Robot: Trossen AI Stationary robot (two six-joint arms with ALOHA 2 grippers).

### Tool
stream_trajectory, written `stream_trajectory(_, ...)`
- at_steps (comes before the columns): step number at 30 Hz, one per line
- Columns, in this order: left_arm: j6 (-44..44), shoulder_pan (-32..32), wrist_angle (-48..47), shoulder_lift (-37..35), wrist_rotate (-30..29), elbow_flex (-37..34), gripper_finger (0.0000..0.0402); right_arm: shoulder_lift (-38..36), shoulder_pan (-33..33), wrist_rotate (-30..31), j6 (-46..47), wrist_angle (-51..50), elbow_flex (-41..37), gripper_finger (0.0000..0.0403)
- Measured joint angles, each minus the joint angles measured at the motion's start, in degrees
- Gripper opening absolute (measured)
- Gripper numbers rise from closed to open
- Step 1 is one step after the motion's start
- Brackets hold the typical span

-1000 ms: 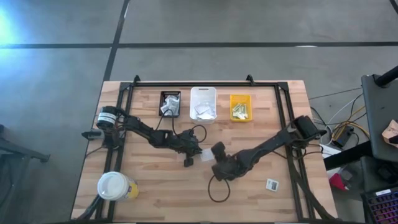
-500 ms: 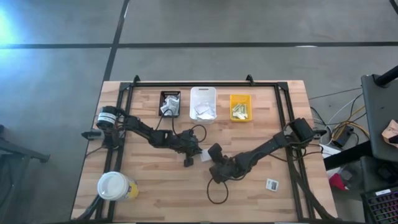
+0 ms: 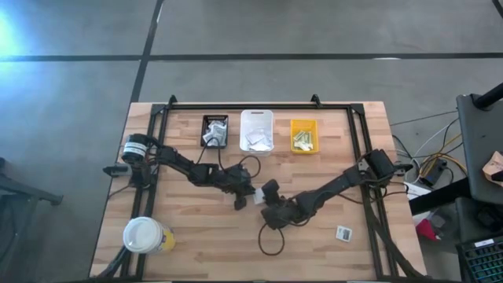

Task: Pick & Place First Aid Supplies
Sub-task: Put the blue bandage into the white bin

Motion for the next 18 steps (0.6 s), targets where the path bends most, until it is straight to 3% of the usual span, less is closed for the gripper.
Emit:
stream_trajectory(9, -10.6, 0.0, -0.6, 0.0, 3.6, 0.0, 0.0053, 0.1, -0.3, 2.4, 3.7, 0.7, 0.0, 0.0086)
stream_trajectory(18, -13.0, -0.1, -0.6, 0.0, 6.1, 0.0, 0.0053, 0.1, -0.3, 4.0, 3.8, 2.1, 0.3, 0.0060)
